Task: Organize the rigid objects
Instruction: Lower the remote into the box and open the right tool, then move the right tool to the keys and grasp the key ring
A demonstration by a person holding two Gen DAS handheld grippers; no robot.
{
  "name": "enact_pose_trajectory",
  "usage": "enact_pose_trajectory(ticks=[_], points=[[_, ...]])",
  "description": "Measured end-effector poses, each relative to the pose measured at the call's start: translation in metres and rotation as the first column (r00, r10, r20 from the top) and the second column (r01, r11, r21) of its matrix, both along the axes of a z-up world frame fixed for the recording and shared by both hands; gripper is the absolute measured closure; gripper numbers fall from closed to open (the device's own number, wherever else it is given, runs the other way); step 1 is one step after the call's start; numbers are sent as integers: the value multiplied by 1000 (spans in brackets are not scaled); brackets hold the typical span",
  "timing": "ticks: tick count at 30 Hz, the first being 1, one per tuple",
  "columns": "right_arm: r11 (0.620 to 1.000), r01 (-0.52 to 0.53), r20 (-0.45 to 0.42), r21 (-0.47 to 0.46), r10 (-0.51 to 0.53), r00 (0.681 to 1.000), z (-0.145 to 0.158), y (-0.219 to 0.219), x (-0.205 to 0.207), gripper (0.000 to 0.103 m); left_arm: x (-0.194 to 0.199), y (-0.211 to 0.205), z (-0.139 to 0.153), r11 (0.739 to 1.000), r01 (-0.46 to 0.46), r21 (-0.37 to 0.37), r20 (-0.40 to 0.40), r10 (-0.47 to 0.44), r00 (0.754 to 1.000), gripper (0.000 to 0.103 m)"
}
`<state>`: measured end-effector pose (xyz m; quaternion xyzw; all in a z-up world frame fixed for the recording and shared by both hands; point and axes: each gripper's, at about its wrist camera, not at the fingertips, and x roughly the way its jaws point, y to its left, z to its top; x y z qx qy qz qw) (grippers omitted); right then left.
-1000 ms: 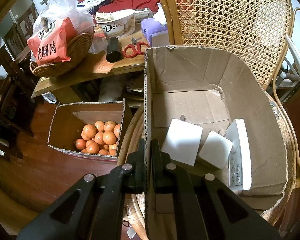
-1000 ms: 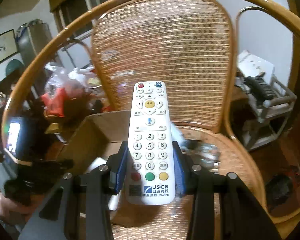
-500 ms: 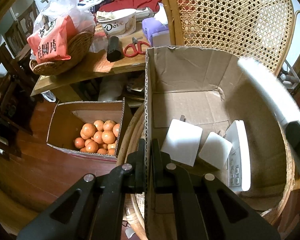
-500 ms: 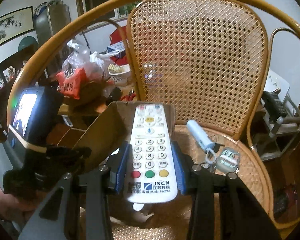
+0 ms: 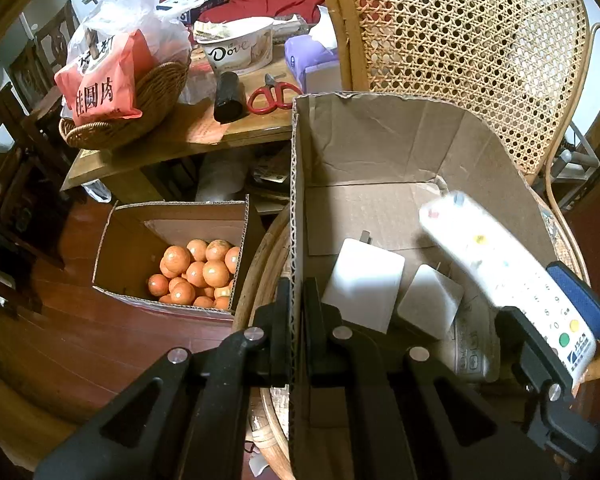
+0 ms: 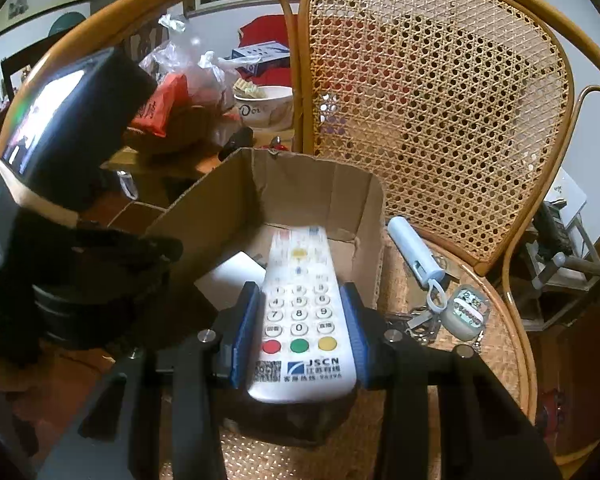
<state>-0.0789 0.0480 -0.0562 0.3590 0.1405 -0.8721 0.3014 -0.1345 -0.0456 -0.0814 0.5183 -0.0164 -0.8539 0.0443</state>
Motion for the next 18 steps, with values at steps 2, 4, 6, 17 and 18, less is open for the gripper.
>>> enact_pose_trajectory(ticks=[2,4,6,17,18], points=[[1000,0,-11,-4,0,1000,1,2,1,61,0,0,0,1000,1,-2,-1,-1,1000,99],[1000,-6,-22,-16,5,1000,5,3,2,61,0,-1,0,1000,3,-5,-2,-3,1000,99],[999,-12,-29,-33,11,1000,10,5,3,61,0,-2,0,1000,1,-8,-1,-1,1000,99],[995,50,-60,-84,-55,997,30,41,-11,35,1,-2,-1,1000,1,-6,3,-1,1000,99],[994,62,-71,-85,-68,995,32,47,-12,33,1,-1,0,1000,1,-6,3,-1,1000,99]])
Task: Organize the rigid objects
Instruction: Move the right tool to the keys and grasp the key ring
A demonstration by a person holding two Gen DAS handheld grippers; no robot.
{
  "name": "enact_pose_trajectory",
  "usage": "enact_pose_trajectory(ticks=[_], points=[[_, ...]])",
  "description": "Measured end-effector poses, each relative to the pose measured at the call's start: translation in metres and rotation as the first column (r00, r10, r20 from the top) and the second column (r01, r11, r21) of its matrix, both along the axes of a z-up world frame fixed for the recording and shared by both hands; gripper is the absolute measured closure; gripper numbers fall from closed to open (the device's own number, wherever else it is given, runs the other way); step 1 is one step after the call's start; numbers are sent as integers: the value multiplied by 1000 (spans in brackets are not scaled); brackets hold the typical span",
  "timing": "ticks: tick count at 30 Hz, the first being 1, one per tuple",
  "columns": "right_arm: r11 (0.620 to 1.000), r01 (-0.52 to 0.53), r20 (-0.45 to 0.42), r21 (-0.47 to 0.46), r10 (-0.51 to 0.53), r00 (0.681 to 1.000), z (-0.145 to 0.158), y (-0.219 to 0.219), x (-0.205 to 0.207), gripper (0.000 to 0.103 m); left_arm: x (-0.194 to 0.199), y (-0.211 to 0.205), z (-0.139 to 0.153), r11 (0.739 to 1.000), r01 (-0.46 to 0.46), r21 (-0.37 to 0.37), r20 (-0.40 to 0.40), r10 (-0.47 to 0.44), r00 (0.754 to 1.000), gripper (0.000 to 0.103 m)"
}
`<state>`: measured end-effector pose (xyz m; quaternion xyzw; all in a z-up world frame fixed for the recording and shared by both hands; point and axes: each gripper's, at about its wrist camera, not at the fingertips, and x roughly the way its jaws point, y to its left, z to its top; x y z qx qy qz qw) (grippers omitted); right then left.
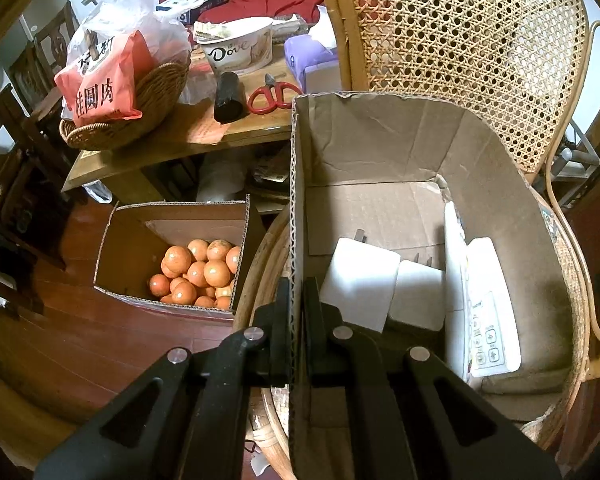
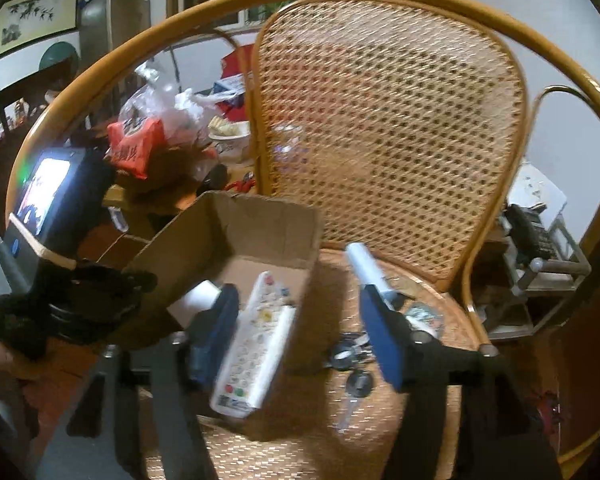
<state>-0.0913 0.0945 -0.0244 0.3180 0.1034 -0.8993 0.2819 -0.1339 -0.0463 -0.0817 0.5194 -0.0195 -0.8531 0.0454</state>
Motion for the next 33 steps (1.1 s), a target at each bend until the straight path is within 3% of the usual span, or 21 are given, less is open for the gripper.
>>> enact_pose_trajectory(ticks=[2,6,9,21,28,33], points=[[1000,19,-2,2,-19,1000,0,9,-4,31,0,0,0,1000,1,-4,0,-1,1000,99],[998,55,48,-10,-55,997,-6,24,-16,13,-1,1,0,1000,0,-4,0,0,1000,99],[997,83,83,-4,-82,993,-14,31,-24,8,-1,3,0,1000,0,-5,1,0,1000,99],[985,168,214,25,-170,962,-53,49,-59,8,0,2,0,1000,2,1,2,-2,1000,99],[975,216,309,55,-222,925,-85,54,-81,8,0,3,-1,1000,4,0,3,-4,1000,99],[973,230,378,28,-223,899,-101,57,-93,8,-1,2,-1,1000,4,0,3,-4,1000,99]])
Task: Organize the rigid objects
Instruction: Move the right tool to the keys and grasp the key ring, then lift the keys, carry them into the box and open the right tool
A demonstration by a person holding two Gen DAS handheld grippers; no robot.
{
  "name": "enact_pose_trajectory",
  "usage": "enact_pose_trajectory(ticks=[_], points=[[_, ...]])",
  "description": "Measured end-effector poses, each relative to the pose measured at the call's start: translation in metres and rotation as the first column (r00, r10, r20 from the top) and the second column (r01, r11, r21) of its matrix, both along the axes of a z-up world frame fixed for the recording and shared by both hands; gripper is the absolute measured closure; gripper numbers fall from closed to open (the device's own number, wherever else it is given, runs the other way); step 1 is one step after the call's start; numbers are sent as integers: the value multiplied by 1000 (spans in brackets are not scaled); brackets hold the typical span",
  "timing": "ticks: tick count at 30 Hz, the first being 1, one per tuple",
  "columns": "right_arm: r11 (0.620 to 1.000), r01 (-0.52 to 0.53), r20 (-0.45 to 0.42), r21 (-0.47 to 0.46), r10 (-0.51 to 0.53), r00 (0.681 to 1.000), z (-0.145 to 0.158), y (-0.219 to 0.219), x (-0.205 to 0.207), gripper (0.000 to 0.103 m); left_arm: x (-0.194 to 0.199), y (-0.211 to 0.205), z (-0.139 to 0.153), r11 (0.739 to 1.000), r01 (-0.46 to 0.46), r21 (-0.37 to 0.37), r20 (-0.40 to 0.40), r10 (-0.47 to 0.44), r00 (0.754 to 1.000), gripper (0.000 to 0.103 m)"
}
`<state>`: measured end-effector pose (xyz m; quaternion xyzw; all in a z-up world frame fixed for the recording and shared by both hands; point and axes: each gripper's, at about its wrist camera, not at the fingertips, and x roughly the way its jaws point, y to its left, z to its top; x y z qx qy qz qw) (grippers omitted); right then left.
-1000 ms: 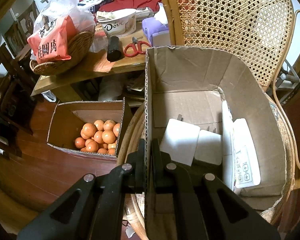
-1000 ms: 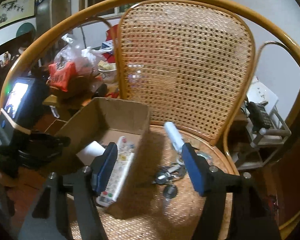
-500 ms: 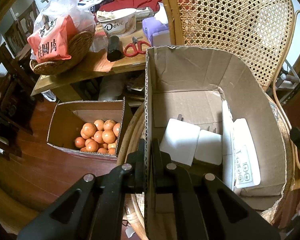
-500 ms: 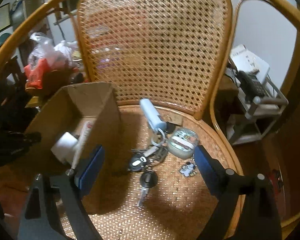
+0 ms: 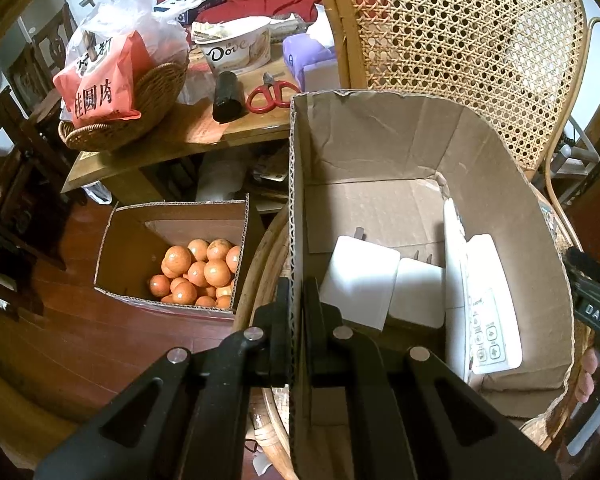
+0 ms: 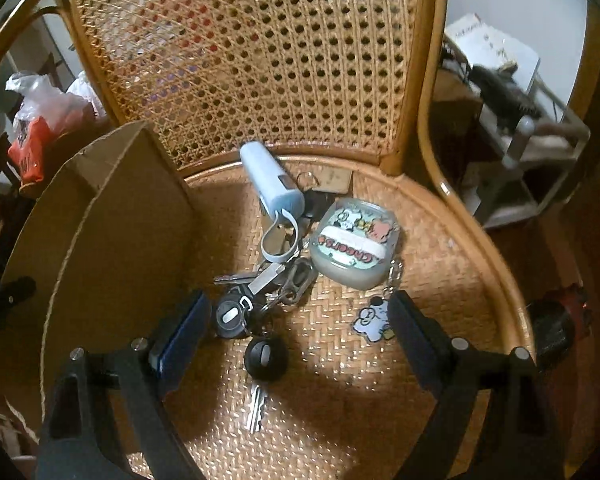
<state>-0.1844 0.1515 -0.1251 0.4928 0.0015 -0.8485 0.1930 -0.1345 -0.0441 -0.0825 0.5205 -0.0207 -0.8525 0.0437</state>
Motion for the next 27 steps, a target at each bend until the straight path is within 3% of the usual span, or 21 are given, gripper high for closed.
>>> enact_pose_trajectory(ticks=[2,4,8,12,15,17,21,27], points=[[1000,6,9,-8,-6,1000,-3,-1,-2,11,0,1,0,1000,0,-1,1,0,1000,99],[1000,19,4,-11,-19,1000,-4,-2,-2,36,0,0,0,1000,0,-2,0,0,1000,99],[997,36,50,-68,-33,998,-9,-2,-7,50,0,0,-1,1000,1,-7,-2,-1,1000,99],[991,80,141,-108,-65,988,-20,-4,-13,75,0,0,-1,1000,4,-8,-2,-4,1000,99],[988,92,148,-127,-73,986,-20,-5,-13,78,1,0,-1,1000,4,-6,-3,-4,1000,99],[985,99,162,-140,-76,984,-22,-7,-14,92,1,0,-1,1000,3,-4,-2,-3,1000,99],[986,86,145,-144,-65,987,-20,-10,-9,99,1,0,-1,1000,5,-3,-2,-5,1000,99],[987,74,78,-142,-64,995,0,-10,3,100,2,0,-1,1000,6,-3,-2,-6,1000,99]])
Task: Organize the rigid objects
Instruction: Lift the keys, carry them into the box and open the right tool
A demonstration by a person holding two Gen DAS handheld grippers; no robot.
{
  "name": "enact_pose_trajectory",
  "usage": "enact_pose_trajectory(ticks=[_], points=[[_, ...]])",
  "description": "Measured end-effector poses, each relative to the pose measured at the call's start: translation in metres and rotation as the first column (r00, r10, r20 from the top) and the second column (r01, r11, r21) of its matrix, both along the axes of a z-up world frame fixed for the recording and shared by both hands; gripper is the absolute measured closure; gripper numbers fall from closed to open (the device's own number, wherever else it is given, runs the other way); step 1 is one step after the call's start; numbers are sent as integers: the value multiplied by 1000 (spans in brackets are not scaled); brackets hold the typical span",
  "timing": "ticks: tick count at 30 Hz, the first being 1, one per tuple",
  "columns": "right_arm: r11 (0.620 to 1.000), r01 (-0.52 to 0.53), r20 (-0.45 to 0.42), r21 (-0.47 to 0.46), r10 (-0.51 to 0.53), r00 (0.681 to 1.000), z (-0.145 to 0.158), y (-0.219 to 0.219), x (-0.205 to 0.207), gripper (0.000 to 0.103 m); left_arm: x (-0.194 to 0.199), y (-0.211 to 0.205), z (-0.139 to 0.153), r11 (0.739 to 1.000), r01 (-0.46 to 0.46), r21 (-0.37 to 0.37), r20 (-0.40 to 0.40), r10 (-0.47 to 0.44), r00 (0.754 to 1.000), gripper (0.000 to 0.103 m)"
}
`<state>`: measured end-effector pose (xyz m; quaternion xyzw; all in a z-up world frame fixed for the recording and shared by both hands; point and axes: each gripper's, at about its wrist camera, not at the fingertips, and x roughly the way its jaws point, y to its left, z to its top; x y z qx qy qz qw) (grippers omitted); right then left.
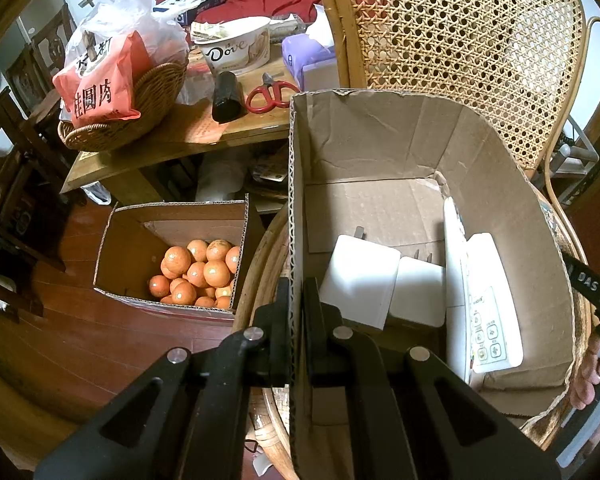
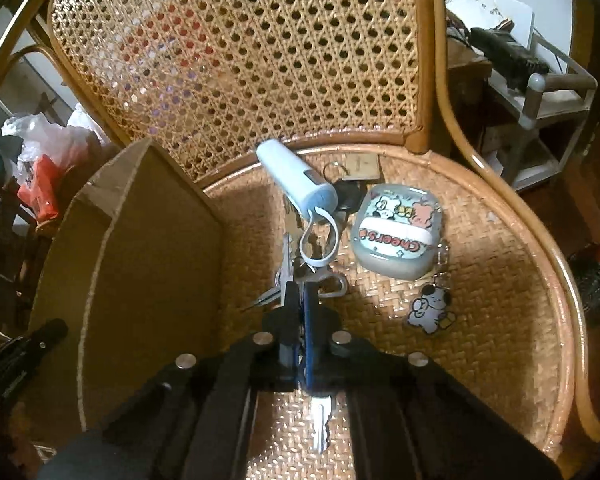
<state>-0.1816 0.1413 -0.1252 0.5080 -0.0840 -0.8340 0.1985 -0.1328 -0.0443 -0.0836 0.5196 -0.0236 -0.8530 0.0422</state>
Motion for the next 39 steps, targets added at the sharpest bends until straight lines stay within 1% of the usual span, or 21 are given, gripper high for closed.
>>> enact_pose_trajectory(ticks=[6,8,11,12,15,17,21,23,26,31,34,37,39], points=[[999,24,-83,-22,-26,996,24,11,8,100,0,-1,0,1000,-4,9,3,4,1000,99],[999,15,-111,-30,-18,994,31,12,9,100,0,-1,0,1000,-4,10,7,4,1000,99],[1000,11,-175,-3,-11,984,44,13,16,100,0,0,-1,1000,-2,2,7,2,1000,99],[1000,12,-189,-6,-13,982,46,14,16,100,0,0,-1,1000,-2,0,7,2,1000,99],[998,15,-206,-62,-28,978,55,18,17,100,0,1,-1,1000,-6,3,8,6,1000,99],[996,22,-233,-92,-43,971,66,19,20,100,0,1,-1,1000,-9,4,10,9,1000,99],[991,21,-312,-132,-62,948,88,19,31,100,0,0,-2,1000,-7,5,10,7,1000,99],[986,13,-355,-169,-73,932,100,21,37,100,0,1,-2,1000,-7,6,10,7,1000,99],[977,-17,-408,-212,-73,910,113,20,47,100,0,0,-2,1000,-8,5,10,8,1000,99],[955,-109,-499,-277,-46,865,133,17,66,100,0,0,-2,1000,-8,2,11,8,1000,99],[945,-187,-561,-269,4,828,146,6,86,100,-1,0,-2,1000,-9,0,11,9,1000,99],[937,-251,-588,-242,65,807,151,-8,102,100,-1,0,-2,1000,-11,2,11,11,1000,99],[934,-284,-591,-215,107,799,151,-20,110,100,-1,0,-3,1000,-11,1,11,11,1000,99]])
